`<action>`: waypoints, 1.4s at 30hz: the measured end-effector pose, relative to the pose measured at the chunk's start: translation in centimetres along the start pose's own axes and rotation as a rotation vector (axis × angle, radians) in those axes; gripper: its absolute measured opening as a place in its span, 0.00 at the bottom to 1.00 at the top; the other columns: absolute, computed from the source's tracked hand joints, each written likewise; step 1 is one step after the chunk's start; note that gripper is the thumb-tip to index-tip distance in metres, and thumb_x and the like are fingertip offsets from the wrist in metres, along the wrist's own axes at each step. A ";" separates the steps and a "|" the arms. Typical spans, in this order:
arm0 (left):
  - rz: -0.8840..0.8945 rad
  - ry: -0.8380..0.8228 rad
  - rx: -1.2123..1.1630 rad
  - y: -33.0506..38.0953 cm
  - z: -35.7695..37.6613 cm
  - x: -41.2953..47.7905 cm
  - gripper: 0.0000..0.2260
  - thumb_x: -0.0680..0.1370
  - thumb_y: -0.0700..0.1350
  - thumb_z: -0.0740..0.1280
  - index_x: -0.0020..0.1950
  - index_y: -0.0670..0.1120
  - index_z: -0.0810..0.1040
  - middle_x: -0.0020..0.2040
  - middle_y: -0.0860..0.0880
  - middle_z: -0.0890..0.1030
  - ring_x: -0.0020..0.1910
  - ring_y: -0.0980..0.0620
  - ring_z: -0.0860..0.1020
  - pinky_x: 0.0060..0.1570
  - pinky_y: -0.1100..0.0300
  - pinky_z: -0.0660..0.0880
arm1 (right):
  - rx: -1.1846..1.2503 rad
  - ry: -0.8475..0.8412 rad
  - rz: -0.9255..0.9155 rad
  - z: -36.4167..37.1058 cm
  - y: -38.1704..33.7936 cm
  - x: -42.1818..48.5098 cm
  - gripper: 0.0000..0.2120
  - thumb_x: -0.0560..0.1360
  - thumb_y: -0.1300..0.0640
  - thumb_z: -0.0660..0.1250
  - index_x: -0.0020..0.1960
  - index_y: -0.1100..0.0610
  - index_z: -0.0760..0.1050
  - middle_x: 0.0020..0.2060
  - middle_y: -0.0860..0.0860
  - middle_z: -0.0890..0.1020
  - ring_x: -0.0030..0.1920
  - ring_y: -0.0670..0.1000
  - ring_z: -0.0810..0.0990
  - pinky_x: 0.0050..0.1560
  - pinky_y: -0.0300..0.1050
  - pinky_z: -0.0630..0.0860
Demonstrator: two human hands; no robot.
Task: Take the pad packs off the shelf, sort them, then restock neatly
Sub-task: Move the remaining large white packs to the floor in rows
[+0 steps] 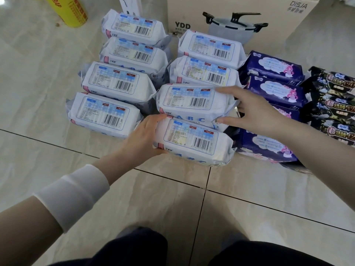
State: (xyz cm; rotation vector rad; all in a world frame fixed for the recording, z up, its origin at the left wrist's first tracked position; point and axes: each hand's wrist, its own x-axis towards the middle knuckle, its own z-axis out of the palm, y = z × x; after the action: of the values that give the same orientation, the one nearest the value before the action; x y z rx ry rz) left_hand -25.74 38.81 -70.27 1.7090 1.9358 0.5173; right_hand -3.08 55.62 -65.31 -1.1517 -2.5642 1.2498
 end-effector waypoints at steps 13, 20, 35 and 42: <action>-0.004 0.013 -0.014 0.0 0.0 0.1 0.39 0.63 0.41 0.79 0.69 0.37 0.64 0.65 0.40 0.71 0.64 0.43 0.69 0.57 0.58 0.65 | -0.271 0.086 0.009 2.0 1.6 -0.2 0.26 0.68 0.57 0.74 0.64 0.52 0.74 0.62 0.56 0.69 0.62 0.53 0.69 0.59 0.34 0.61; 0.008 0.033 0.012 -0.3 -0.1 0.3 0.38 0.61 0.40 0.80 0.66 0.35 0.66 0.63 0.39 0.72 0.61 0.41 0.72 0.56 0.57 0.66 | -0.334 0.074 0.035 1.2 1.9 -0.4 0.23 0.69 0.59 0.74 0.63 0.54 0.75 0.62 0.58 0.70 0.61 0.55 0.69 0.57 0.35 0.61; 0.036 -0.018 0.103 -0.1 -0.2 -0.2 0.42 0.58 0.41 0.81 0.66 0.31 0.66 0.62 0.34 0.73 0.60 0.36 0.73 0.60 0.49 0.65 | -0.422 0.064 -0.039 3.3 -0.2 -2.2 0.34 0.65 0.41 0.71 0.67 0.56 0.71 0.71 0.60 0.63 0.70 0.61 0.60 0.68 0.52 0.58; 0.025 0.006 0.063 0.0 0.1 0.1 0.41 0.61 0.44 0.80 0.68 0.36 0.65 0.64 0.39 0.71 0.64 0.40 0.70 0.60 0.51 0.67 | -0.437 -0.004 -0.012 4.1 -0.7 -2.6 0.41 0.65 0.38 0.69 0.72 0.53 0.63 0.75 0.56 0.54 0.76 0.56 0.49 0.74 0.53 0.50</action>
State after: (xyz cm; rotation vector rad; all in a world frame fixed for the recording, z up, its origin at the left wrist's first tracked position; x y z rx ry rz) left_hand -25.71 38.93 -70.34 1.7743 1.9567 0.4764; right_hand -3.12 50.99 -66.88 -1.1890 -2.9301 0.7016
